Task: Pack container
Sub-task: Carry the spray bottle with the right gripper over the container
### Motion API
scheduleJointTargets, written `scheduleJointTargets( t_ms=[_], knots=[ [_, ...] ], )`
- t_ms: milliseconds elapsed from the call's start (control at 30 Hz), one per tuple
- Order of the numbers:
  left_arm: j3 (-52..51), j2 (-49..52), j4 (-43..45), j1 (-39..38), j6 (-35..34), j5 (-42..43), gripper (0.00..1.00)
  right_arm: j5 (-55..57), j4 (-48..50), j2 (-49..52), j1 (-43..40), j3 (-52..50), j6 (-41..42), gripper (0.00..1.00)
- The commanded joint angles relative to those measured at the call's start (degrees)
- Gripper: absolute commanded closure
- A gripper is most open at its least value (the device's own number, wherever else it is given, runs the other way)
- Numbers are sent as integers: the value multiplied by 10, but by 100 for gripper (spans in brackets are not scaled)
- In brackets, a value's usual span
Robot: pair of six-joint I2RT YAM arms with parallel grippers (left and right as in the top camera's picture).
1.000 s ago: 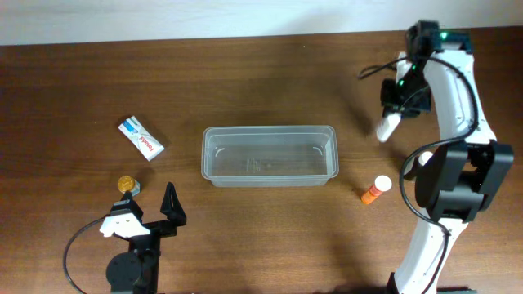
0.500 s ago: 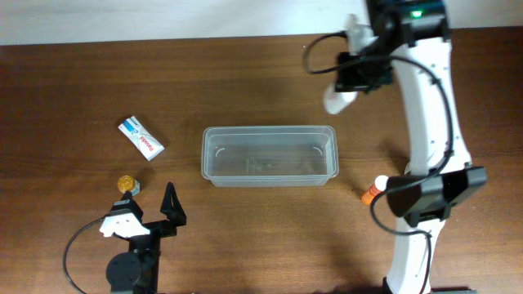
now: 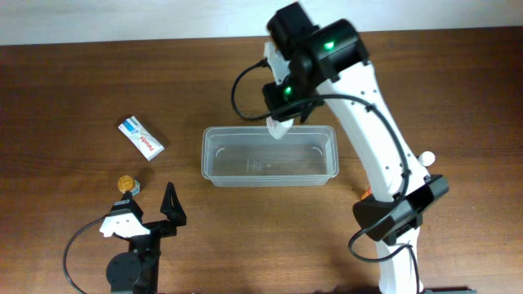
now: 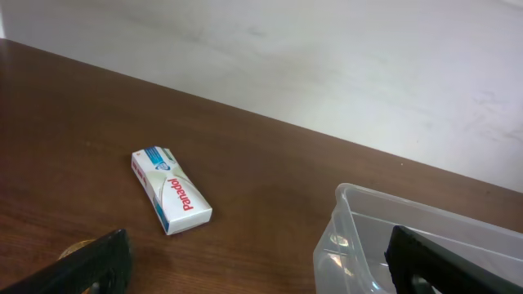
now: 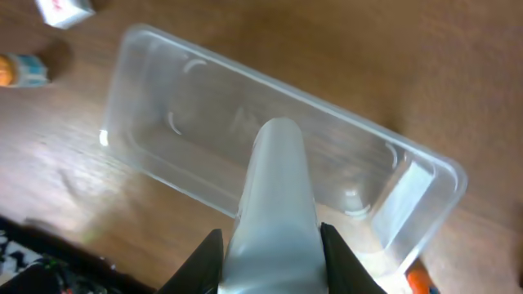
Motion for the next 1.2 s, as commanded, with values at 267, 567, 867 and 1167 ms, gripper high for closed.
scheduleJointTargets(
  t_ms=[267, 567, 867, 1167],
  knots=[
    [-3, -5, 0, 2, 5, 7, 1, 108, -3, -18, 21, -119, 121, 83],
    [-3, -5, 0, 2, 5, 7, 0, 132, 23, -18, 20, -181, 145, 83],
    [-3, -5, 0, 2, 5, 7, 1, 150, 48, -18, 6, -217, 159, 83],
    [-3, -5, 0, 2, 5, 7, 1, 150, 54, -18, -15, -222, 161, 83]
  ],
)
